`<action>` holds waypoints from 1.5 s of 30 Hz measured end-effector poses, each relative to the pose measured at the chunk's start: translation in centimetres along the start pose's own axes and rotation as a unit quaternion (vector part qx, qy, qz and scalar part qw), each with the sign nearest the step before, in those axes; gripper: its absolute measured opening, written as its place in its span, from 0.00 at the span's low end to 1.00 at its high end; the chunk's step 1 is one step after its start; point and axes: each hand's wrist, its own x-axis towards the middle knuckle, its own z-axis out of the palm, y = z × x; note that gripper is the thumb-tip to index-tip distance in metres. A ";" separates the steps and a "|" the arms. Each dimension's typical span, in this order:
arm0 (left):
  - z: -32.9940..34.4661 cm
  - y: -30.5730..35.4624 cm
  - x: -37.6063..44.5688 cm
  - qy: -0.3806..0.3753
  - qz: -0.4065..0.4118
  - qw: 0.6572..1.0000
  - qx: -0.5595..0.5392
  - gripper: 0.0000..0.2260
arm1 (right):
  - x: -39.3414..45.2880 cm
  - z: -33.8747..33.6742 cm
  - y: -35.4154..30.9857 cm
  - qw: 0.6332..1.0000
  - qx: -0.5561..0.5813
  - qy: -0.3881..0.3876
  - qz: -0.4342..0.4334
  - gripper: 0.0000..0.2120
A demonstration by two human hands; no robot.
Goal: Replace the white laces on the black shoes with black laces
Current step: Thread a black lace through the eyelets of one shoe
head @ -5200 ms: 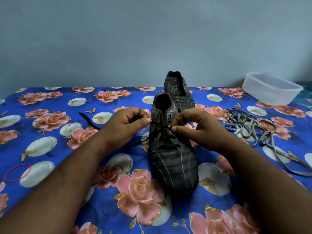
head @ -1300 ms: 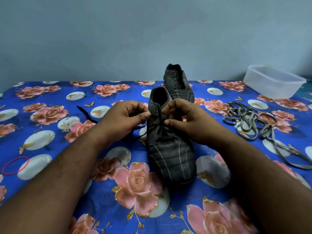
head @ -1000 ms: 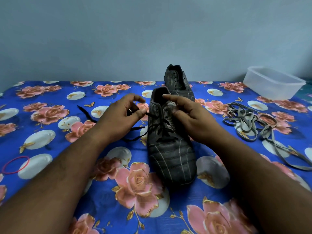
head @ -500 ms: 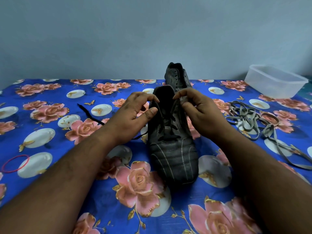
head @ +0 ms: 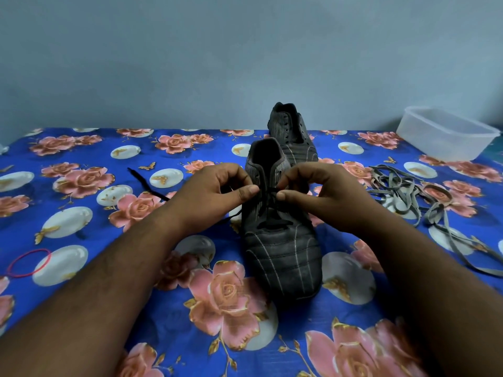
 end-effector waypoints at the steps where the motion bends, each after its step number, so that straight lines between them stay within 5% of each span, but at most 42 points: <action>1: 0.0 0.0 0.0 -0.001 0.001 1.000 -0.002 0.05 | 0.0 0.1 0.0 1.000 -0.004 -0.002 0.001 0.03; 12: -0.1 0.6 -0.2 0.000 -0.013 0.999 -0.035 0.07 | 0.2 0.7 -0.2 0.999 0.037 0.019 0.024 0.04; 18: -0.1 1.0 -0.3 -0.023 -0.164 0.982 -0.096 0.22 | 0.3 1.4 -0.9 0.999 0.001 0.034 0.012 0.05; 26: -0.2 1.9 -0.4 -0.011 -0.220 0.963 -0.158 0.16 | 0.7 1.5 -1.3 0.984 -0.149 0.083 -0.053 0.04; 30: -0.4 2.0 -0.5 -0.008 -0.226 0.958 -0.177 0.09 | 0.6 1.6 -1.2 0.986 -0.137 0.056 -0.076 0.01; 45: -0.4 2.4 -0.4 0.020 -0.136 0.983 -0.125 0.04 | 1.1 2.4 -1.4 0.991 0.040 -0.046 0.116 0.08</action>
